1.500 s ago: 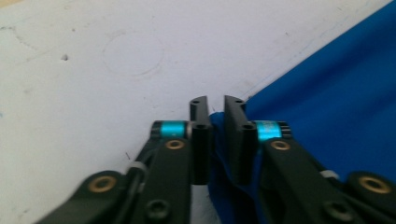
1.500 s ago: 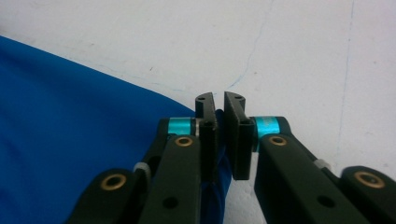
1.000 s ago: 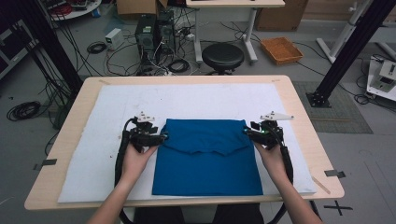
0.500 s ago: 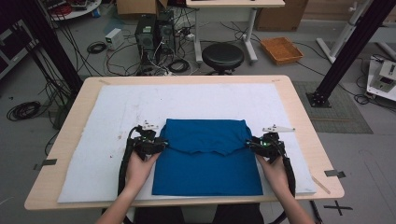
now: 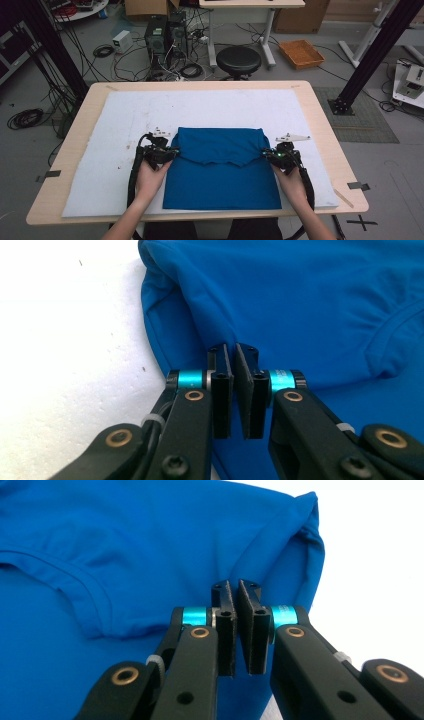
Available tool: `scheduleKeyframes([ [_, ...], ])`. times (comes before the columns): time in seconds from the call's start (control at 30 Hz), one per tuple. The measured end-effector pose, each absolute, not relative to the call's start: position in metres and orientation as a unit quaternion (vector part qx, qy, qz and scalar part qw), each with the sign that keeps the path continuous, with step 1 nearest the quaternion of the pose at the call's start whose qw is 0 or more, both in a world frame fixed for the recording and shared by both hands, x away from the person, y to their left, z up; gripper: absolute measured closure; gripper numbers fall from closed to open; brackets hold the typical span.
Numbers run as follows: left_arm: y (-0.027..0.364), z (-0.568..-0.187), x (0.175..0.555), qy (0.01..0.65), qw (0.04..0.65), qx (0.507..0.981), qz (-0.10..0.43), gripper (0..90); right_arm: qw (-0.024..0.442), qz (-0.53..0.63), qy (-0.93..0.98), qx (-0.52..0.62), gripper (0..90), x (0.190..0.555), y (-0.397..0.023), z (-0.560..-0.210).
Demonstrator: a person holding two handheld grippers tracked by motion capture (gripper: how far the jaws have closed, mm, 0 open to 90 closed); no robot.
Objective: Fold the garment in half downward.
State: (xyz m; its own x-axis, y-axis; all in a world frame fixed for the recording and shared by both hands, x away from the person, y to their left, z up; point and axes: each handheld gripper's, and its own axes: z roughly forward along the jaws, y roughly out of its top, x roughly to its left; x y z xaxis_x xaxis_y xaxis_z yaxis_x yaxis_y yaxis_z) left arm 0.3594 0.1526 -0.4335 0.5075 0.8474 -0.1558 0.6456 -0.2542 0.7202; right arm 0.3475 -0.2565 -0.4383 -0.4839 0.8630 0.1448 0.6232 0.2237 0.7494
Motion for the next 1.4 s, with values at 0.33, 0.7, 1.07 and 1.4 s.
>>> scheduleKeyframes([
  [0.33,0.159,-0.415,0.345,0.469,0.42,0.769,0.111,85.4,0.144,0.412,0.76,0.481,86.3,0.338,-0.263,-0.425],
  [0.7,0.169,-0.407,0.293,0.443,0.436,0.78,0.071,85.3,0.131,0.425,0.771,0.456,86.4,0.292,-0.269,-0.412],
  [1.07,0.173,-0.413,0.251,0.422,0.431,0.797,0.032,85.3,0.123,0.416,0.785,0.441,86.4,0.241,-0.275,-0.418],
  [1.4,0.177,-0.427,0.24,0.425,0.419,0.802,0.025,85.2,0.125,0.401,0.797,0.434,86.3,0.226,-0.273,-0.426],
])
